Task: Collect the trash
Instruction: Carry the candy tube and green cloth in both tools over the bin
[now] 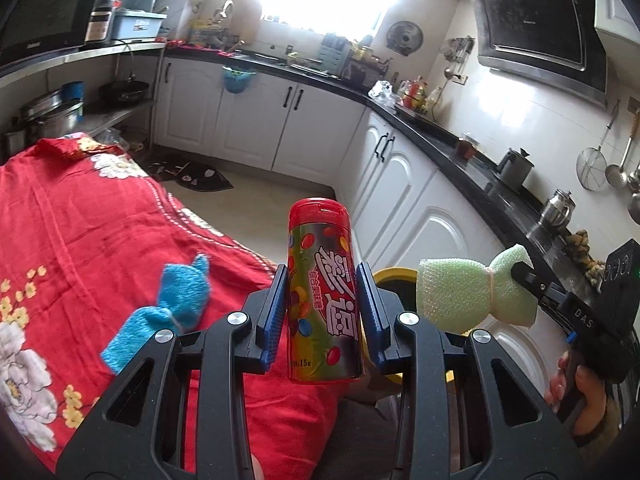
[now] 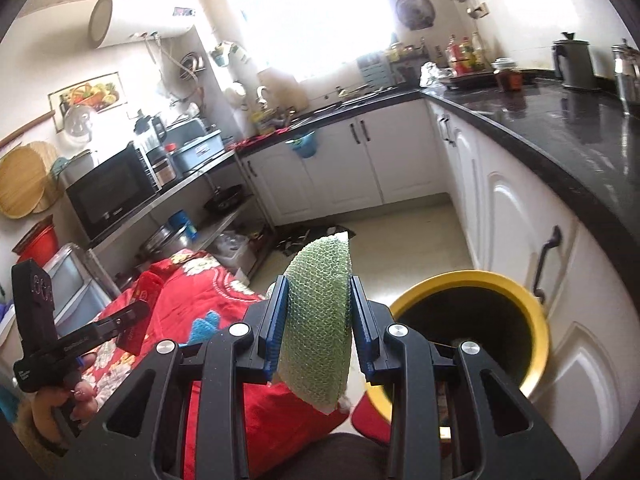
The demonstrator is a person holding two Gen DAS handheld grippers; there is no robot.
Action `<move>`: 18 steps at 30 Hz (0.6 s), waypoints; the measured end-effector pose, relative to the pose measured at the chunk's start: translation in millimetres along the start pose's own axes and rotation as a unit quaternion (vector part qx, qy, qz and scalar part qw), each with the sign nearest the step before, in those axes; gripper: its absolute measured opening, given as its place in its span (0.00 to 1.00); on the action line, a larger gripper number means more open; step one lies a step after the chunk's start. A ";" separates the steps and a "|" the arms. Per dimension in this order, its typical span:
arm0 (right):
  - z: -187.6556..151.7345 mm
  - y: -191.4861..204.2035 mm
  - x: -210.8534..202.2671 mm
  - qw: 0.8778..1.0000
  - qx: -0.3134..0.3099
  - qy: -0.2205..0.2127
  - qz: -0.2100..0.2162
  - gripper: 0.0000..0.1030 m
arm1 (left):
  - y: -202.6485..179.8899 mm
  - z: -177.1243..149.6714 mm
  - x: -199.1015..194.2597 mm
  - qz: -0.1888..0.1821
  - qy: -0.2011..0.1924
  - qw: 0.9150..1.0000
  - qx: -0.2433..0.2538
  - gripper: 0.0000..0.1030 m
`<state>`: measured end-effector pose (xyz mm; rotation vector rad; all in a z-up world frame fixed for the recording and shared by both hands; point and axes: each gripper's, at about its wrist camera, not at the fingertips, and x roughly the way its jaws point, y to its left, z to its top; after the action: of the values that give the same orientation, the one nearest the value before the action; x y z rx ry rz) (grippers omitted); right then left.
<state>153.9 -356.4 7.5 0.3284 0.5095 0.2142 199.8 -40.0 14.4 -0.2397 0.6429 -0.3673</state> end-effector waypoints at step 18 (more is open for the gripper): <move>2.0 -37.7 -28.6 0.995 0.003 -0.027 -0.092 0.28 | -67.2 -8.9 45.2 -0.055 0.031 0.997 0.047 0.26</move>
<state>135.0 -399.8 8.3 0.2893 0.4846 0.0245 210.3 -120.3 5.3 -0.1742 0.6738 -0.5113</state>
